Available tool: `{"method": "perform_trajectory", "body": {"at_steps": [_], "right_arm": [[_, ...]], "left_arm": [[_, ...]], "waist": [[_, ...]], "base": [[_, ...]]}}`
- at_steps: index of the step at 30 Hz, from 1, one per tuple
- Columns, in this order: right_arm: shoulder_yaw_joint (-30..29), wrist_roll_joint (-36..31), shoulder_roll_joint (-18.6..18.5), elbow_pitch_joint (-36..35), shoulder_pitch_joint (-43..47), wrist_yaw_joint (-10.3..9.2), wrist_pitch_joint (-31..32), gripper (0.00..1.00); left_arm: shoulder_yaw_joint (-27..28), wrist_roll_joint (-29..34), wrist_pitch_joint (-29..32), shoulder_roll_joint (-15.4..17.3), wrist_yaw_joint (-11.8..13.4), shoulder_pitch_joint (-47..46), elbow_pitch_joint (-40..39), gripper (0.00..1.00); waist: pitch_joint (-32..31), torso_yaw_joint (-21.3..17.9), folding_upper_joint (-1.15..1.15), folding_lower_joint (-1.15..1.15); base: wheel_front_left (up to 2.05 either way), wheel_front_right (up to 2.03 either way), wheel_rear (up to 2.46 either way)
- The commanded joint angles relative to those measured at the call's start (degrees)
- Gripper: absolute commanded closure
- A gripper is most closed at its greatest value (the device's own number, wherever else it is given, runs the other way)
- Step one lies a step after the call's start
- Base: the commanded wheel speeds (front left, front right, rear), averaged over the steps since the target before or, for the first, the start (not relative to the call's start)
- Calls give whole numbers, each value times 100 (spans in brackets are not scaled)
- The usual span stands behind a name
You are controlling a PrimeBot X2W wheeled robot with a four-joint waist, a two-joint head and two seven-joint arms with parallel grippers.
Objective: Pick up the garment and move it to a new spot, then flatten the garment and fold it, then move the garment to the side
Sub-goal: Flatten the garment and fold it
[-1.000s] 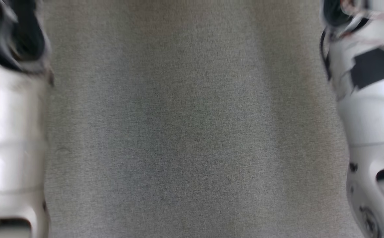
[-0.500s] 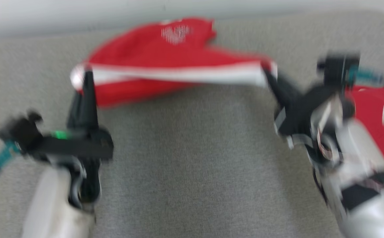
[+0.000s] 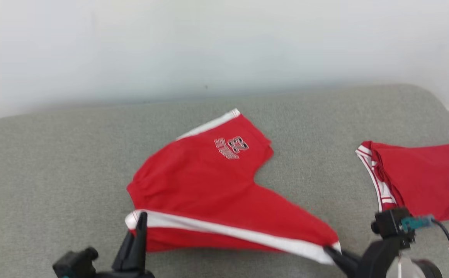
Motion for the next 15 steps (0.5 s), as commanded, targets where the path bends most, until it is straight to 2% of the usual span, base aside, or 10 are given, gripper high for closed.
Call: {"method": "perform_trajectory", "body": {"at_steps": [1,5,11,15], "right_arm": [[-108,-76,67,-223,294,-15,212,100],[-288,-189,190,-829,957,-14,825,100],[-442,-370,156,-1421,1669,-14,1775,100],[-523,-496,120,-1590,1483,-14,1790,100]], "left_arm": [[-63,105,-26,74,13,210,-52,100],[-384,154,-25,254,12,584,-128,100],[-946,80,105,634,13,913,-173,100],[-1033,-84,95,675,13,869,-247,100]], "waist": [[-238,141,2,2],[-234,207,2,2],[-199,296,2,2],[-129,337,2,2]], "base": [[0,0,0],[0,0,0],[0,0,0],[0,0,0]]}}
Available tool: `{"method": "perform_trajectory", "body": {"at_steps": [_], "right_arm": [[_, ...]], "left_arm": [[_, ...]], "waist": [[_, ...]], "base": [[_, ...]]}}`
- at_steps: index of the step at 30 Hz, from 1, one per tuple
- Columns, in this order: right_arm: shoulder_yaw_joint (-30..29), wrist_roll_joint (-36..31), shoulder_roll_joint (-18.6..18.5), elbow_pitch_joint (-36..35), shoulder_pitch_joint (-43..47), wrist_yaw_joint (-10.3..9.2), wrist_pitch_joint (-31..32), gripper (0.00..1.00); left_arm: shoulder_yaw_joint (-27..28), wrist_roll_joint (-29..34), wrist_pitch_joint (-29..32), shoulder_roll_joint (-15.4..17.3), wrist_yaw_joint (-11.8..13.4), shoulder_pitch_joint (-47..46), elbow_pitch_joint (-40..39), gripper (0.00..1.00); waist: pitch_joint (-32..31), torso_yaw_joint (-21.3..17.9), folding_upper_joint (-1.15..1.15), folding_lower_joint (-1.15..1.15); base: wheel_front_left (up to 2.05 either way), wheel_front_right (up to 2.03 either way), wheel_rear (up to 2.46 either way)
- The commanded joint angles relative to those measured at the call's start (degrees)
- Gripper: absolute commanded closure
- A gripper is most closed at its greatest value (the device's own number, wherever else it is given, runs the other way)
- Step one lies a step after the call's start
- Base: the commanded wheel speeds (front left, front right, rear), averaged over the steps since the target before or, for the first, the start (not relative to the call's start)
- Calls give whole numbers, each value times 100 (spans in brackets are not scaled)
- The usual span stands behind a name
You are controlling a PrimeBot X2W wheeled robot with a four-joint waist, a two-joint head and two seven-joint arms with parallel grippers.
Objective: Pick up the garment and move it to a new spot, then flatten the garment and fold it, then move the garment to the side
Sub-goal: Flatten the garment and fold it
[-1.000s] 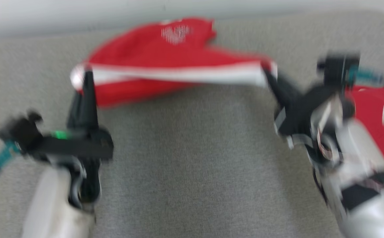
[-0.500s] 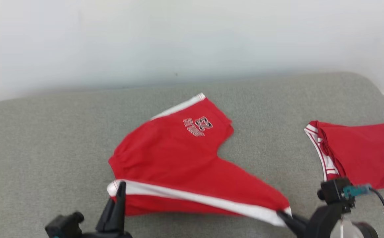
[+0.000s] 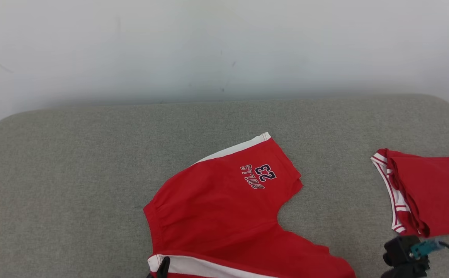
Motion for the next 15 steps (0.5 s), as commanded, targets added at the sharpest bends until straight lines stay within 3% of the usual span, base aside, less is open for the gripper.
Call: {"method": "perform_trajectory", "body": {"at_steps": [1,9,11,15], "right_arm": [[5,-34,-41,18,-136,-13,-29,100],[546,-175,-602,1159,-2195,-13,-588,100],[767,-312,-843,1645,-2785,-13,-742,100],[1095,-446,-951,2908,-4147,-13,-1320,100]], "left_arm": [[-5,-7,-28,13,13,-73,-8,100],[107,-289,100,-331,156,-1068,389,100],[138,-261,147,-403,233,-1415,545,100],[149,-232,100,-603,360,-2169,938,100]], "waist": [[53,31,1,1],[489,223,1,1],[631,295,1,1],[950,504,1,1]], "base": [[0,0,0],[0,0,0],[0,0,0],[0,0,0]]}}
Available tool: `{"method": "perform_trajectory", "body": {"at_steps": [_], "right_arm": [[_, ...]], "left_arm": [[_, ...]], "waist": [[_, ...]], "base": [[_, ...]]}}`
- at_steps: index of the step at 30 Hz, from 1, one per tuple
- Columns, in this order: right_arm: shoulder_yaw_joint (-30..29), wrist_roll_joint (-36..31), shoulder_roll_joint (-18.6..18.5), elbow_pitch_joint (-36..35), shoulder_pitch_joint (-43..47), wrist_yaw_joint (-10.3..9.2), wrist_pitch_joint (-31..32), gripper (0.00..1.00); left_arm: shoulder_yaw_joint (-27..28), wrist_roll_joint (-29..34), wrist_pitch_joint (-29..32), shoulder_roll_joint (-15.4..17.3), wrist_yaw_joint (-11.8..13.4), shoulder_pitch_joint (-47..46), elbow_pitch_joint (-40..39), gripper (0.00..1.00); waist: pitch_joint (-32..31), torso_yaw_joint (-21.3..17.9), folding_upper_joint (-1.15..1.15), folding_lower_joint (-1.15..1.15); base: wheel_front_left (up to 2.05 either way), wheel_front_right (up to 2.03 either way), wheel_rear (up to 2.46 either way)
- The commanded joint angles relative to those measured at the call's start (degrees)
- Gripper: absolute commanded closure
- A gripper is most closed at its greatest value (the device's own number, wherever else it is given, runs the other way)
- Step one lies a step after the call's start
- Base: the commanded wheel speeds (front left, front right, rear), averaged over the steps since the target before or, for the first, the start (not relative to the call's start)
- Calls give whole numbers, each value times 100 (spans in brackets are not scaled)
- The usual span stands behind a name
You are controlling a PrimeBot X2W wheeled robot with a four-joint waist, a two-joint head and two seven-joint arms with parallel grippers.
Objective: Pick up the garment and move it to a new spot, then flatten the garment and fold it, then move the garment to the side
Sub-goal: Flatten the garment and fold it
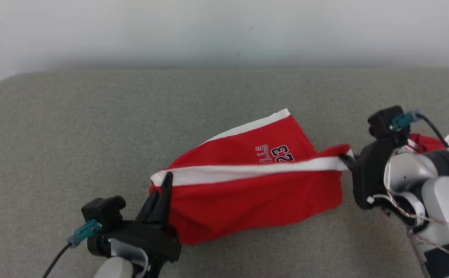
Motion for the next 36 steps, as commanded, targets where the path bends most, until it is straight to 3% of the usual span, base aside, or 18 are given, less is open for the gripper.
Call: {"method": "perform_trajectory", "body": {"at_steps": [1,11,13,14,15,16,17,23,30,36], "right_arm": [[31,-25,-22,151,-179,-13,-118,100],[486,-343,82,2004,-1877,-13,-1288,100],[537,-371,120,2315,-2087,-13,-1461,100],[556,-395,163,2446,-2173,-13,-1545,100],[548,-402,213,2568,-2253,-13,-1644,100],[572,-396,267,2670,-2326,-13,-1757,81],[549,-355,324,2773,-2384,-13,-1868,0],[661,-13,526,3166,-2575,-13,-2155,0],[619,476,435,3354,-2328,-13,-1750,0],[464,617,294,3397,-2004,-13,-1495,0]], "left_arm": [[16,21,-36,-20,36,-152,65,100],[14,-91,-183,-208,379,-1251,850,100],[24,-114,-223,-219,427,-1366,933,93],[28,-146,-230,-224,443,-1412,967,85],[16,-163,-235,-228,440,-1453,992,62],[19,-193,-250,-232,454,-1479,1030,2],[31,-221,-260,-230,464,-1496,1047,0],[169,-12,-278,-238,469,-1385,799,0],[470,660,-274,-241,292,-744,105,0],[476,861,-274,-241,150,-146,52,0]], "waist": [[279,226,-1,-1],[1030,519,-1,-1],[1132,555,-1,-1],[1171,571,-1,-1],[1209,587,-1,-1],[1228,595,-1,-1],[1243,600,-1,-1],[1091,588,-1,-1],[691,569,-1,-1],[441,577,-1,-1]], "base": [[0,0,0],[0,0,0],[0,0,0],[0,0,0],[0,0,0],[0,0,0],[0,0,0],[0,0,0],[0,0,0],[0,0,0]]}}
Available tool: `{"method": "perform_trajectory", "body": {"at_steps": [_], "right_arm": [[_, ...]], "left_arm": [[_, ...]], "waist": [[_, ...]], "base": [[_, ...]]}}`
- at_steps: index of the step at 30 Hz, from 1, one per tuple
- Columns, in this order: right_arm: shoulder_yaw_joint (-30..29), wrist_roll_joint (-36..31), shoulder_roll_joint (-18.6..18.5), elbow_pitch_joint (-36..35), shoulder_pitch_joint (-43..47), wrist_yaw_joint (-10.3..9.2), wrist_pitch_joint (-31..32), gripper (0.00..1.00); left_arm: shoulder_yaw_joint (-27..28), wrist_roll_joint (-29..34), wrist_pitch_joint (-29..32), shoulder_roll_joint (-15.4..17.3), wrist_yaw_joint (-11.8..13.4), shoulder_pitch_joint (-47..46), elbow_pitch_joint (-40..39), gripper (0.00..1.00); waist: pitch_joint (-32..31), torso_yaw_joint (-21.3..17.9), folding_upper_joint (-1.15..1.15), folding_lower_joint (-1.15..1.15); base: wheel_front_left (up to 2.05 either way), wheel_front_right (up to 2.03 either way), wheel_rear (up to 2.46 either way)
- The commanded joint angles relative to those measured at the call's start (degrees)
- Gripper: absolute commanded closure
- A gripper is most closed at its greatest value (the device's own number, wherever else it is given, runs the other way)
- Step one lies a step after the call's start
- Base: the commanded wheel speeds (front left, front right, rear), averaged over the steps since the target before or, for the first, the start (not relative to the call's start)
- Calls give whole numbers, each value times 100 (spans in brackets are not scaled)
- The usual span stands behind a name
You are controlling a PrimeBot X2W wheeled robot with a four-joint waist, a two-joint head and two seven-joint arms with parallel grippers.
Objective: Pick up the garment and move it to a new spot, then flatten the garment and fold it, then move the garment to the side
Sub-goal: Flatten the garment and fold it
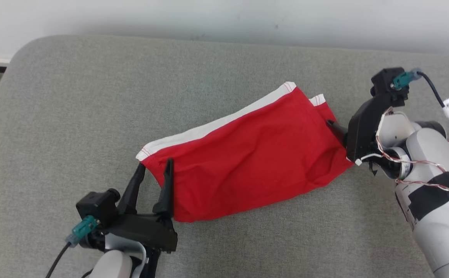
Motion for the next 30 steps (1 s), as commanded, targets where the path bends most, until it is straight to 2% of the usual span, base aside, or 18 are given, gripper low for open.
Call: {"method": "perform_trajectory", "body": {"at_steps": [1,8,17,30], "right_arm": [[-31,25,15,3,119,-13,-18,0],[-146,-83,104,15,305,-13,-49,0],[-288,-223,115,57,380,-13,-34,0],[-883,-650,76,416,269,-13,-178,0]], "left_arm": [[-15,-4,-23,6,-13,72,33,0],[-57,163,-24,7,26,123,169,0],[173,626,-25,8,93,431,46,0],[857,1821,-18,13,279,1249,-1527,0]], "waist": [[-136,-7,0,1],[-277,-34,0,1],[-387,42,0,1],[-183,438,0,1]], "base": [[0,0,0],[0,0,0],[0,0,0],[0,0,0]]}}
